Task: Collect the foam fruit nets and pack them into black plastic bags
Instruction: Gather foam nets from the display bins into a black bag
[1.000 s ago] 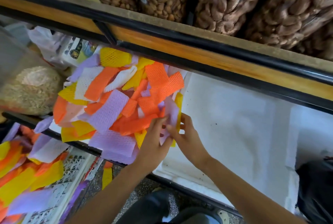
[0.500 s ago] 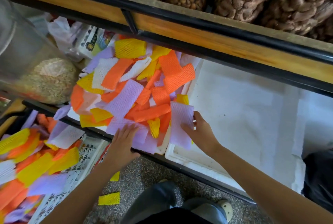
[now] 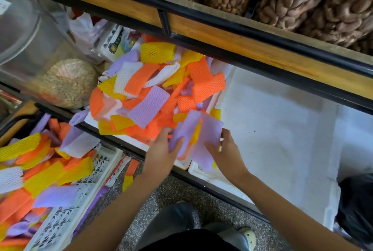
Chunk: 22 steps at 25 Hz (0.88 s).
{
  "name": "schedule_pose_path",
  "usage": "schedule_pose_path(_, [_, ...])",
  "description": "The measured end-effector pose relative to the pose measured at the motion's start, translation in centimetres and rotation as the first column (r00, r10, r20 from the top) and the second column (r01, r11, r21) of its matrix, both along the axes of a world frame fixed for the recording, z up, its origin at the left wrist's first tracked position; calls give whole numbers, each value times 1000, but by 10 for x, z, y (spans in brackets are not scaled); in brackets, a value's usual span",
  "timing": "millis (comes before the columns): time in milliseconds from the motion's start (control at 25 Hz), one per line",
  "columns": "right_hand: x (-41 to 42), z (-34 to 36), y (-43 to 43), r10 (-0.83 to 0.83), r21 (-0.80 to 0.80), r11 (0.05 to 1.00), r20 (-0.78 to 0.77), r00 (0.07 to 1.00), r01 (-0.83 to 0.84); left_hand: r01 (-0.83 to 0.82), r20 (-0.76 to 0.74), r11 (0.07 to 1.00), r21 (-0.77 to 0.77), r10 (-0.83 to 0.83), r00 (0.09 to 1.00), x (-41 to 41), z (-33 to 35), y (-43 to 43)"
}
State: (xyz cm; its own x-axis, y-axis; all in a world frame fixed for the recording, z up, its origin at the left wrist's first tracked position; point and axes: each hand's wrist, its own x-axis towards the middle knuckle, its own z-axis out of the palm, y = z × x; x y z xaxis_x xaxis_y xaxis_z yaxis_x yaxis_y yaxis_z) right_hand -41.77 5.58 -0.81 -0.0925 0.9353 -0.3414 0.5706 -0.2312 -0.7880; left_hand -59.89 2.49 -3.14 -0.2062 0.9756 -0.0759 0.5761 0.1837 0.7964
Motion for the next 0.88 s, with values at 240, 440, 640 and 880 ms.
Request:
schedule_pose_path(240, [-11, 5, 7, 63, 20, 998, -124, 990, -61, 111, 434, 993, 34, -114, 894, 36, 22, -8])
schedule_pose_path(440, [-7, -3, 16, -4, 30, 1000, 10, 1000, 4, 353, 219, 935, 38, -353, 910, -6, 11, 4])
schedule_pose_path(640, [-5, 2, 25, -50, 5, 999, 28, 998, 50, 104, -264, 989, 101, -74, 962, -69, -13, 52])
schedule_pose_path(880, [6, 8, 16, -47, 8, 999, 88, 995, 47, 89, -488, 995, -50, -102, 867, -75, -32, 73])
